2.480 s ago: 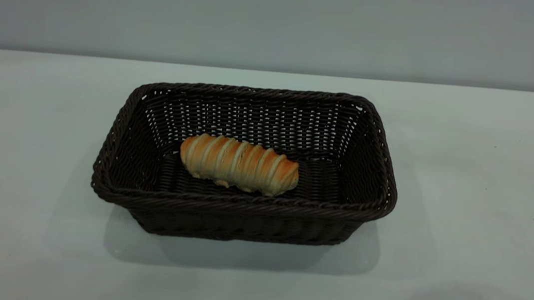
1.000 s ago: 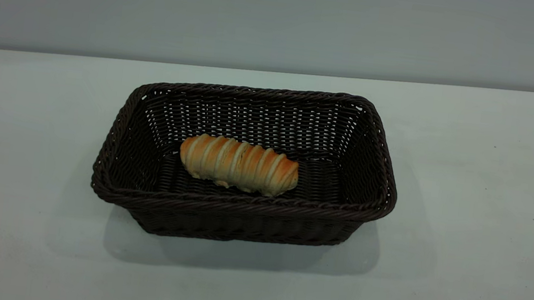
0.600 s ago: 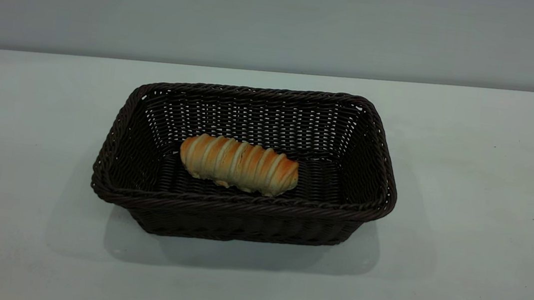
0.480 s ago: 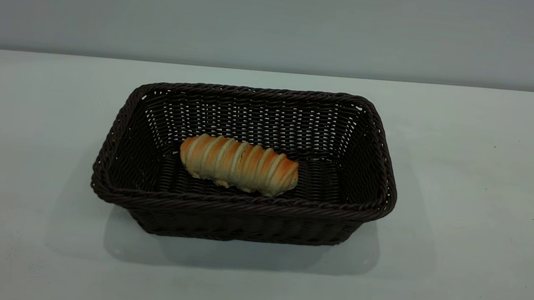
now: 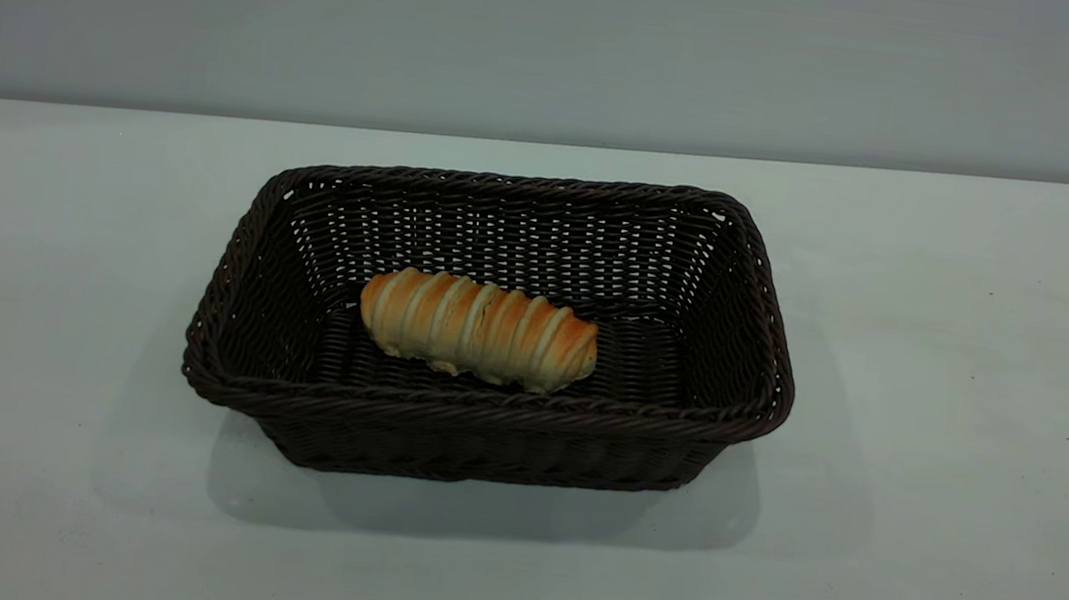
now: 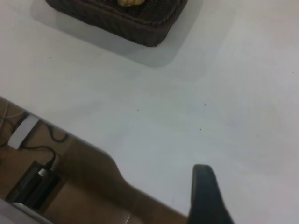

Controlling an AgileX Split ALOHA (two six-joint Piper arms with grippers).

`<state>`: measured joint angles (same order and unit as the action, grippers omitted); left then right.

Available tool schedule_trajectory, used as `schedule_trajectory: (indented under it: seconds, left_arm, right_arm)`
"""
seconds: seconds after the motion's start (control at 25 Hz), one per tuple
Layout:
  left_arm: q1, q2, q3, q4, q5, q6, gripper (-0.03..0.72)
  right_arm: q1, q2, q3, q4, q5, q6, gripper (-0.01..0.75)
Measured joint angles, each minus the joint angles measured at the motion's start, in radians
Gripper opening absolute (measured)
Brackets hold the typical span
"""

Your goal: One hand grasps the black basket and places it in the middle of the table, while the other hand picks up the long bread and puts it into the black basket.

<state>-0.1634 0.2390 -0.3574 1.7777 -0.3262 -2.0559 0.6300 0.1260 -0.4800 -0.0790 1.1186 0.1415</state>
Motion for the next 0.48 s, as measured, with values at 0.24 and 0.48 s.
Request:
schedule_trajectory:
  seconds: [0.24, 0.48]
  left_arm:
    - [0.0, 0.057, 0.0, -0.007, 0.219, 0.153, 0.573]
    - [0.0, 0.201, 0.022, -0.059, 0.349, 0.226, 0.573]
  right_arm:
    - [0.0, 0.0, 0.0, 0.0, 0.0, 0.0, 0.46]
    - [0.0, 0.0, 0.0, 0.0, 0.0, 0.0, 0.46]
